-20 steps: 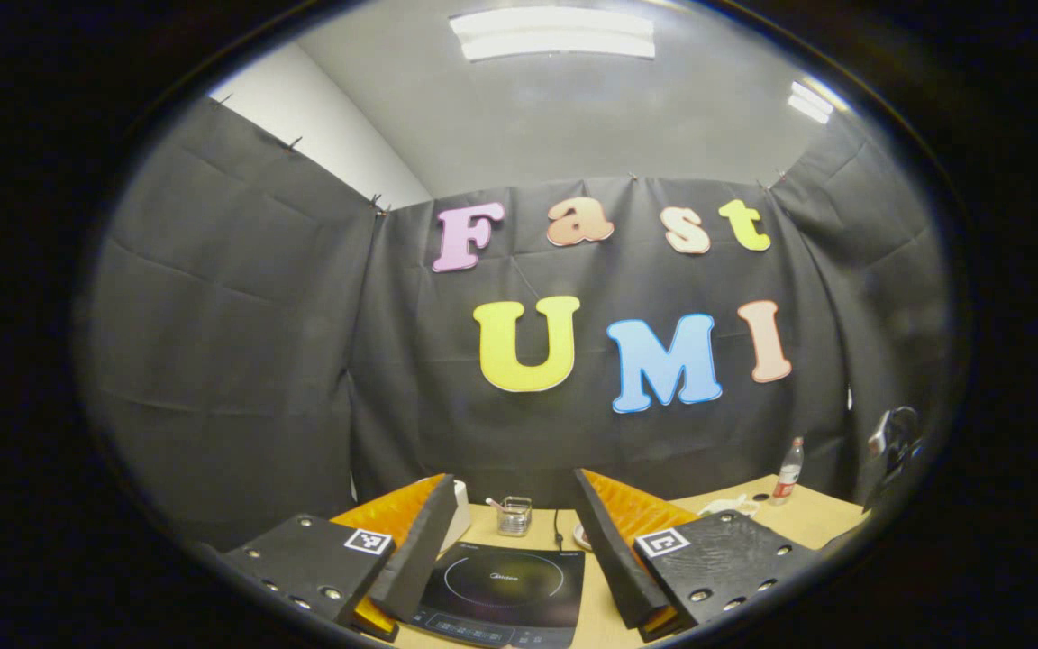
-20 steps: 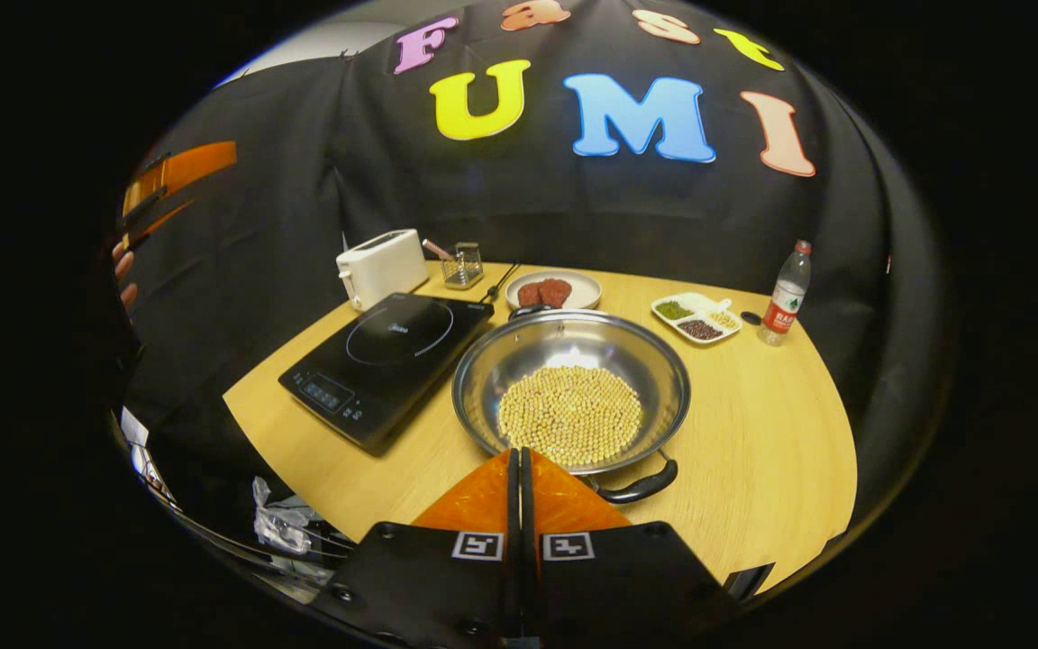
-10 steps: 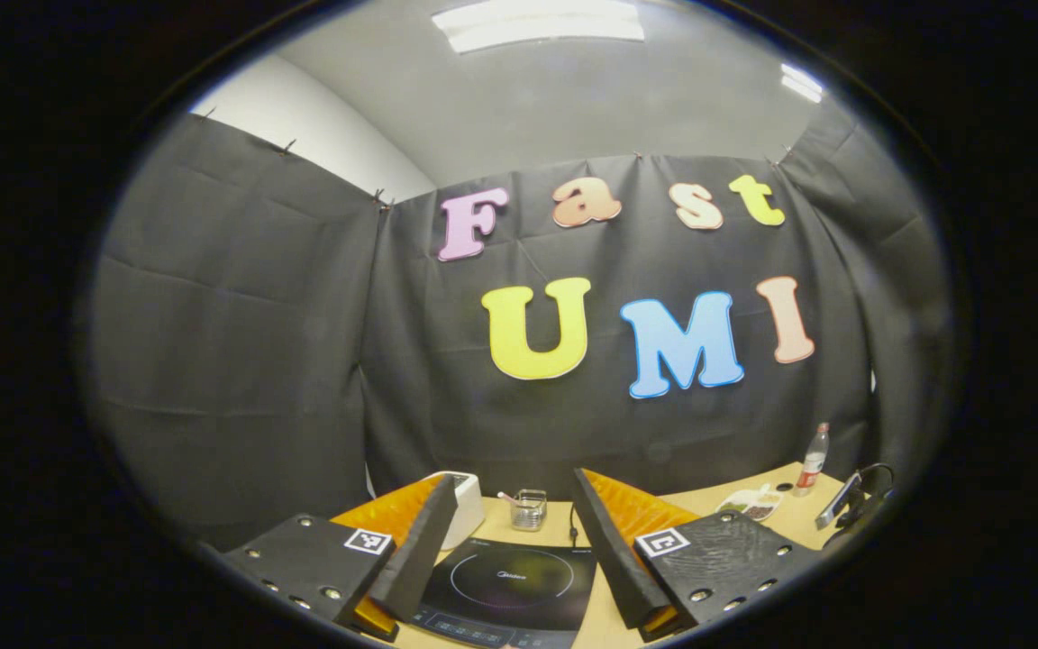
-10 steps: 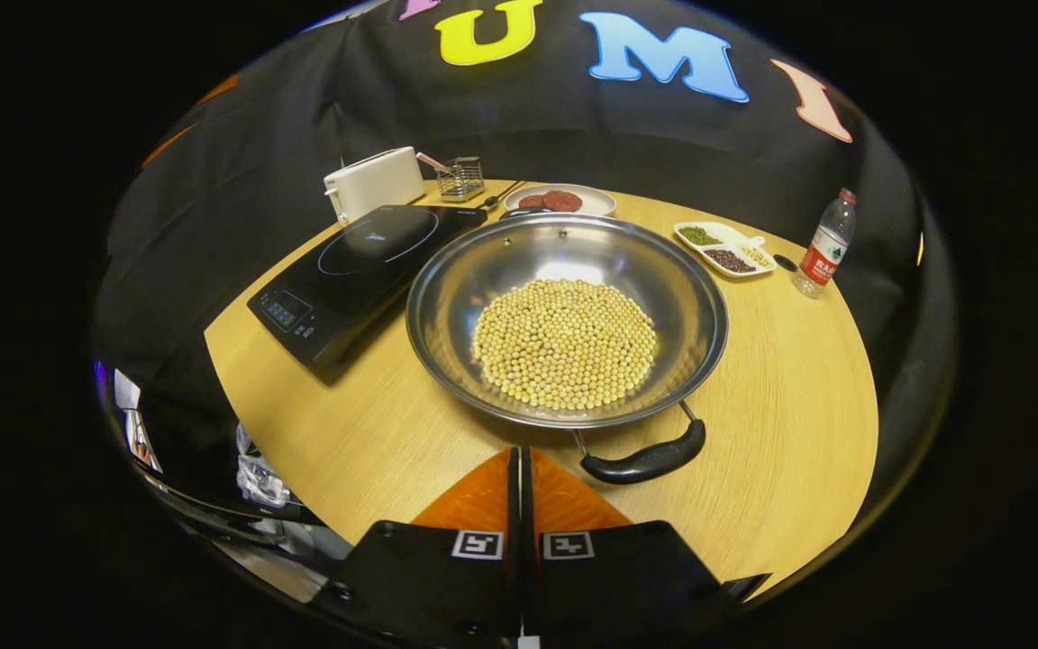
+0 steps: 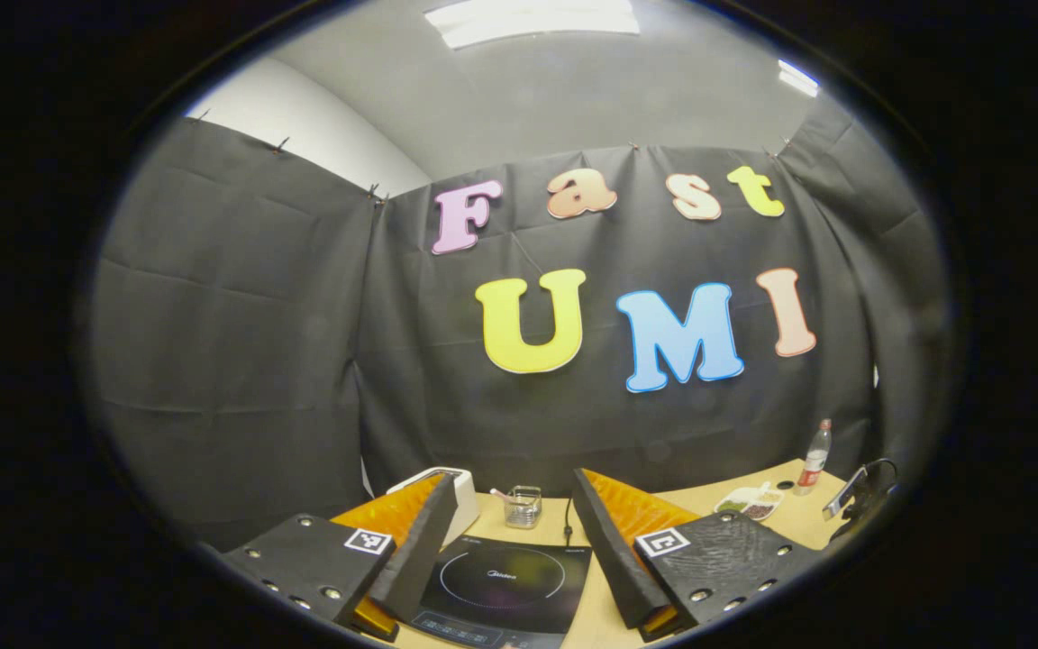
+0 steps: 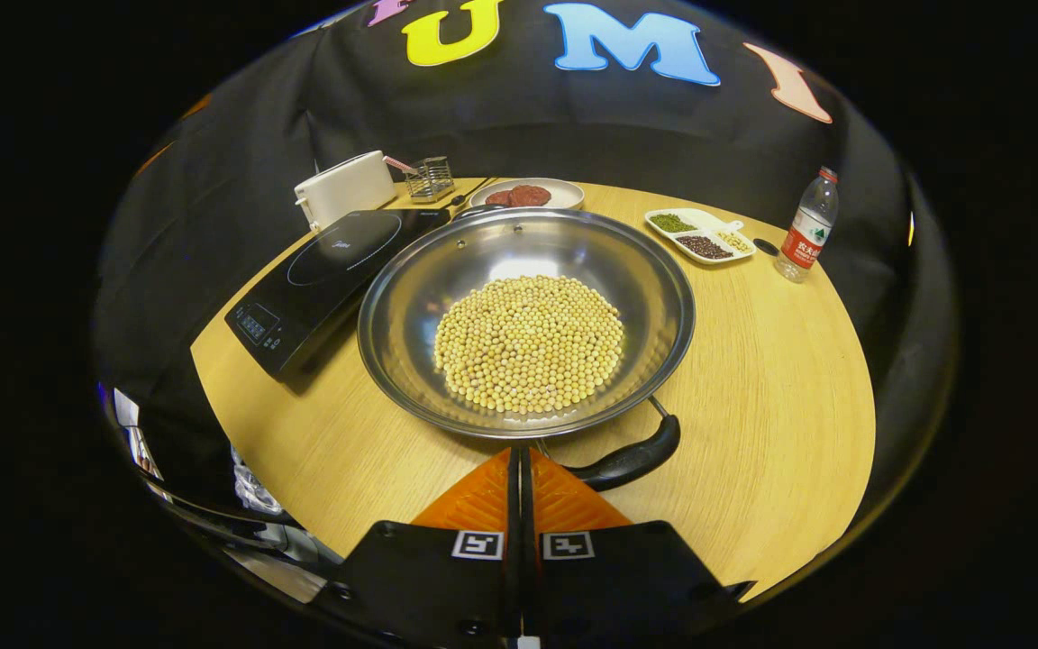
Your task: First push the handle of the pot to place it horizontally, then grasp the pot with both hands and set it on the induction cooktop.
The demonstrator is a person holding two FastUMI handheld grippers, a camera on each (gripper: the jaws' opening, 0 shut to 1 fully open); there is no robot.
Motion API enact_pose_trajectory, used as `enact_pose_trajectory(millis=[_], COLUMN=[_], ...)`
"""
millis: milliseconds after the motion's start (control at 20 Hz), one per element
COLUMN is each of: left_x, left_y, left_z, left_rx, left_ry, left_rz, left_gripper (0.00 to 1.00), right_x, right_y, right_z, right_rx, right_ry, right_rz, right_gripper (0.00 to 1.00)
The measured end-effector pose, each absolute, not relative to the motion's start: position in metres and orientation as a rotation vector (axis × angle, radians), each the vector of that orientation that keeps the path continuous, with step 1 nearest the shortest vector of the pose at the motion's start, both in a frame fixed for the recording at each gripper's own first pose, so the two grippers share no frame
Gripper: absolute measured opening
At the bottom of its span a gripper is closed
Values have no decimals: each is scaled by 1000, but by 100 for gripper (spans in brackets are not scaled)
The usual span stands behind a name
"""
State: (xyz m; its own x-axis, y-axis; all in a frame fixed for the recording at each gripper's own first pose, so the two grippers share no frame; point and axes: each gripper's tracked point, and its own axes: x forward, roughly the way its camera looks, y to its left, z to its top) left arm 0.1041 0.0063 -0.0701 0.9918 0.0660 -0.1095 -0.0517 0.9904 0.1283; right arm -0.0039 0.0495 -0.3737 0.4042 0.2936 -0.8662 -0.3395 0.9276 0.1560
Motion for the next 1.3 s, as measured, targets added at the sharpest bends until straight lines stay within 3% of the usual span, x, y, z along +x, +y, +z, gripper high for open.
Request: enact_pose_trajectory(millis=[100, 250, 300, 350, 400, 500, 600, 850, 1300], left_x=[107, 111, 112, 112, 113, 115, 115, 115, 113], left_y=[3, -2, -2, -3, -4, -5, -6, -8, -7], left_z=[-71, -74, -74, -75, -76, -80, -81, -88, -94], left_rx=[127, 129, 129, 129, 128, 125, 125, 128, 155], left_ry=[112, 113, 113, 114, 116, 122, 126, 136, 154], left_rz=[58, 56, 56, 57, 59, 61, 66, 84, 118], left_gripper=[83, 80, 86, 80, 80, 80, 83, 79, 80], right_x=[0, 6, 8, 10, 12, 16, 21, 42, 82], right_y=[39, 24, 19, 15, 11, 4, -4, -27, -35], right_z=[-376, -380, -381, -383, -383, -385, -387, -393, -407], right_rx=[-56, -79, -89, -98, -107, -126, -147, -192, -318], right_ry=[1088, 1096, 1097, 1099, 1099, 1096, 1093, 1068, 1002], right_rz=[382, 354, 347, 340, 337, 336, 333, 281, 270], right_gripper=[6, 2, 2, 2, 0, 6, 2, 0, 2])
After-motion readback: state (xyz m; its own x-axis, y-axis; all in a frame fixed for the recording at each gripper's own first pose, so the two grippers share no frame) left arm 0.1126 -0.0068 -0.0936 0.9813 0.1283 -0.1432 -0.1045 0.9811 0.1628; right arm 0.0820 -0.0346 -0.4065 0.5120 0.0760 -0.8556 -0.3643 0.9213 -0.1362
